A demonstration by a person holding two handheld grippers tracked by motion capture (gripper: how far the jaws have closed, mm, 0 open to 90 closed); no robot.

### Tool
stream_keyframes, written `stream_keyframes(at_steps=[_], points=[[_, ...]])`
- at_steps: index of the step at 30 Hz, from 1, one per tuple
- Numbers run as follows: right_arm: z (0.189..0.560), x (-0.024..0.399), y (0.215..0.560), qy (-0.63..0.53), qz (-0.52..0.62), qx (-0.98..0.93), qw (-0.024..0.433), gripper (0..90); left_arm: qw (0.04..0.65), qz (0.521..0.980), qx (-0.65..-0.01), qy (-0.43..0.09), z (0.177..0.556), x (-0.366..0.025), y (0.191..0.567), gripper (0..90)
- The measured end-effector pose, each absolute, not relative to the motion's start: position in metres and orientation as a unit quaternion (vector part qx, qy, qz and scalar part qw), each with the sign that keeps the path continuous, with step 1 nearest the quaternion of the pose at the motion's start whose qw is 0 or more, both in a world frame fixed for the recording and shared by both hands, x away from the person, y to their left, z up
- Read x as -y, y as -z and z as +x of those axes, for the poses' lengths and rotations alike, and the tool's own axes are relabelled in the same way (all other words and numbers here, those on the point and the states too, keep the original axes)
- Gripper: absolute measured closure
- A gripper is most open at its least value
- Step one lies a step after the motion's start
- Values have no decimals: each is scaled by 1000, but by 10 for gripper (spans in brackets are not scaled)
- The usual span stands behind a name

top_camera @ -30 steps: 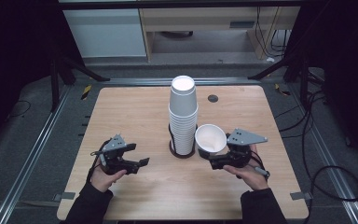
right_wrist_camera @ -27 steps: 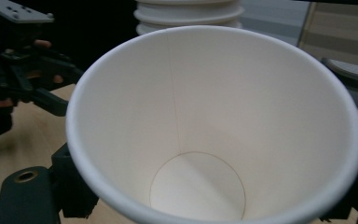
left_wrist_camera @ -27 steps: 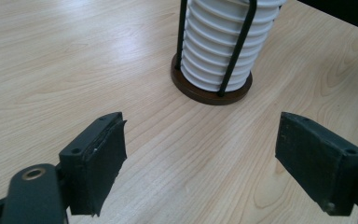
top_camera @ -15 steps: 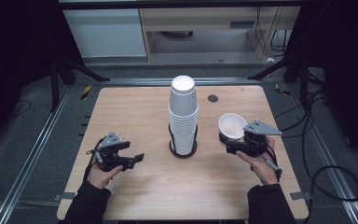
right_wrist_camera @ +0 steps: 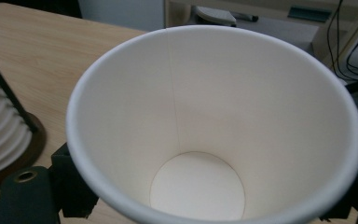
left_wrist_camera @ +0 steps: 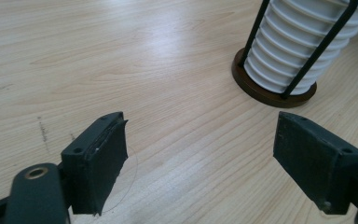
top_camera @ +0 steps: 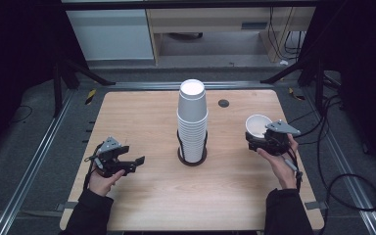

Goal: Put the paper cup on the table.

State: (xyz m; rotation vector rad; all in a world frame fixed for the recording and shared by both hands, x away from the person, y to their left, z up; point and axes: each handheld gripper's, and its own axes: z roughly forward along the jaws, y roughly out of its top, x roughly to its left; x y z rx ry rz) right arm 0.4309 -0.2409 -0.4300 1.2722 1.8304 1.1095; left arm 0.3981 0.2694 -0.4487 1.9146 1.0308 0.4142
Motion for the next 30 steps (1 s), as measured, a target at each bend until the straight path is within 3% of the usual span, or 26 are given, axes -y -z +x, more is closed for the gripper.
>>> stream_keyframes(at_steps=[17, 30], points=[[443, 275, 469, -396, 522, -687, 313, 151, 447, 767, -423, -183, 399, -272, 449, 181], [445, 280, 479, -388, 532, -693, 293, 137, 444, 770, -421, -181, 399, -272, 451, 182]])
